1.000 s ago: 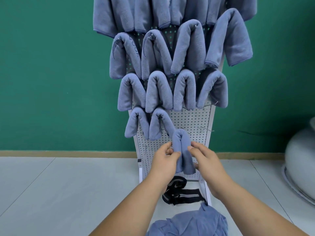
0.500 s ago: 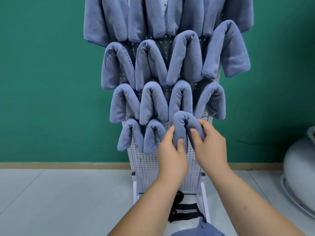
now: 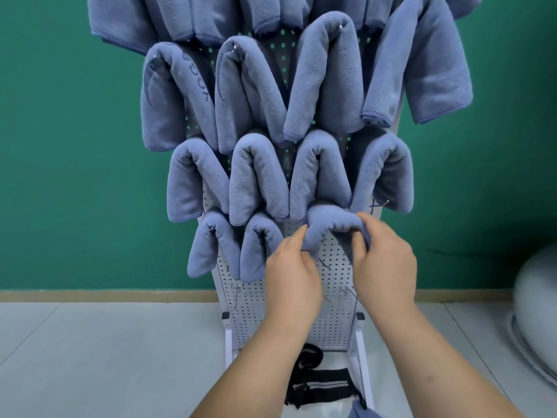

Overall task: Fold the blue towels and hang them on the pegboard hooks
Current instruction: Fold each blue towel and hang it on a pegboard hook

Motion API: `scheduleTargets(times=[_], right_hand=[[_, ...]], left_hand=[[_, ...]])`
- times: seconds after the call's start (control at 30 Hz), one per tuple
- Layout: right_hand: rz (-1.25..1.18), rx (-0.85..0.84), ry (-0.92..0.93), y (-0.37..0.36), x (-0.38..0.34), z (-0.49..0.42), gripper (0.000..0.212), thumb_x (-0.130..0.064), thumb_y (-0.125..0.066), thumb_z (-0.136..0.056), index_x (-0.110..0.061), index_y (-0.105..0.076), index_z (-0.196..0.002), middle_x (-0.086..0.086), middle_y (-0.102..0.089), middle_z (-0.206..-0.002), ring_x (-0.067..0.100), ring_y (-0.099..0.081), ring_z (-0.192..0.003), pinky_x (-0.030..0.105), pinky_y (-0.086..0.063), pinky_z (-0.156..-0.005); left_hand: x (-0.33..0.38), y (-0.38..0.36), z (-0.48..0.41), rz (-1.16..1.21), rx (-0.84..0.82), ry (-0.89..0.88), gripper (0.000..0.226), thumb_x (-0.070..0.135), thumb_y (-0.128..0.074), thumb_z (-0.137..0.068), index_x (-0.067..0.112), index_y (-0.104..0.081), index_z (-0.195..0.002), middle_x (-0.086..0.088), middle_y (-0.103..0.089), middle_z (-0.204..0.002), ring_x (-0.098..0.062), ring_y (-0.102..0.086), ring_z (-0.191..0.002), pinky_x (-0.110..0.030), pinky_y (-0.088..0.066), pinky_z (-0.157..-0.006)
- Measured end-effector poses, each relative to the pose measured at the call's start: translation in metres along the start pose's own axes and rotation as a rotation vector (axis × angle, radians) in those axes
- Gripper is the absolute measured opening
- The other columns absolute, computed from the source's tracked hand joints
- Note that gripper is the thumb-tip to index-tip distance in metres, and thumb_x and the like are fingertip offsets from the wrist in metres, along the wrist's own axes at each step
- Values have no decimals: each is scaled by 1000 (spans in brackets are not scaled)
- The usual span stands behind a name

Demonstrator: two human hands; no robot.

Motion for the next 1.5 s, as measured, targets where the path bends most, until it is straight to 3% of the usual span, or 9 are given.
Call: scheduleTargets(times=[0.17, 0.27, 0.4, 0.67, 0.83, 1.0, 1.13, 1.23, 1.5], right_hand=[[-51, -58, -72, -15, 0, -6, 16, -31, -58, -101, -38, -67, -113, -6, -70, -83, 26, -60, -75, 39, -50, -64], [-135, 3, -111, -19, -5, -17, 16, -40, -57, -103, -38, -69, -113, -5, -69, -77, 25, -62, -75, 38, -52, -66], [50, 0, -67, -36, 6, -13, 11, -35, -61, -101, -31, -69, -108, -4, -67, -80, 26, -52, -69, 36, -43, -58], [105, -174, 14, -55, 36, 17, 8, -27, -62, -101, -32, -60, -107, -9, -64, -85, 21, -51, -70, 35, -39, -58], [99, -293, -15, -62, 49, 49, 41, -32, -51, -105, -29, -49, -146, -6, -67, -128, 23, -65, -109, 39, -55, -78], [24, -355, -112, -48, 51, 95, 61, -34, -49, -108, -19, -30, -163, -1, -44, -162, 19, -42, -147, 37, -43, -115], [127, -566, -104, -38, 54, 138, 66, -38, -53, -107, -21, -26, -164, 0, -38, -166, 20, -40, -149, 39, -45, -114], [240, -758, -39, -28, 65, 181, 65, -45, -52, -107, -24, -29, -164, -2, -40, -164, 19, -39, -149, 37, -44, -113], [413, -1159, -162, -3, 140, 306, 67, -56, -53, -102, -37, -29, -163, -5, -32, -169, 23, -38, -151, 40, -42, -116]], left_hand=[[4, 1, -8, 77, 73, 45, 32, 12, -49, -97, 34, -69, -108, 11, -67, -77, -9, -63, -75, -32, -55, -66], [8, -1, -19, 100, 154, 49, 28, 17, -49, -99, 32, -71, -108, 11, -68, -79, -8, -63, -75, -28, -53, -66], [-16, -14, -20, -19, 143, 52, 18, 12, -51, -101, 25, -63, -94, 7, -57, -70, -14, -55, -66, -33, -41, -60], [-48, -32, -6, -139, -14, -73, 17, 35, -58, -104, 35, -65, -119, 8, -69, -83, -17, -63, -75, -34, -50, -64], [-74, -30, 16, -196, -18, -33, 18, 43, -60, -104, 28, -70, -106, 10, -70, -76, -11, -65, -68, -34, -54, -63], [-98, -21, 52, -197, -83, 128, 29, 41, -62, -103, 21, -72, -121, 8, -77, -98, -13, -73, -87, -37, -60, -82], [-123, -10, 94, -122, -290, 230, 42, 34, -69, -100, 23, -63, -140, 8, -72, -110, -8, -68, -99, -30, -56, -96], [-151, 5, 142, -118, -390, 299, 43, 33, -73, -98, 25, -64, -139, 7, -70, -116, -6, -65, -102, -20, -50, -93], [-232, 23, 265, -264, -701, 437, 48, 31, -76, -93, 32, -64, -139, 7, -70, -125, -13, -67, -110, -26, -51, -97]])
Point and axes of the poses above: each hand's wrist, its own z-axis away from the middle knuckle, its own y-axis out of the back of the hand, x = y × z, the point moved 3 cm from there along -z, towards the middle knuckle
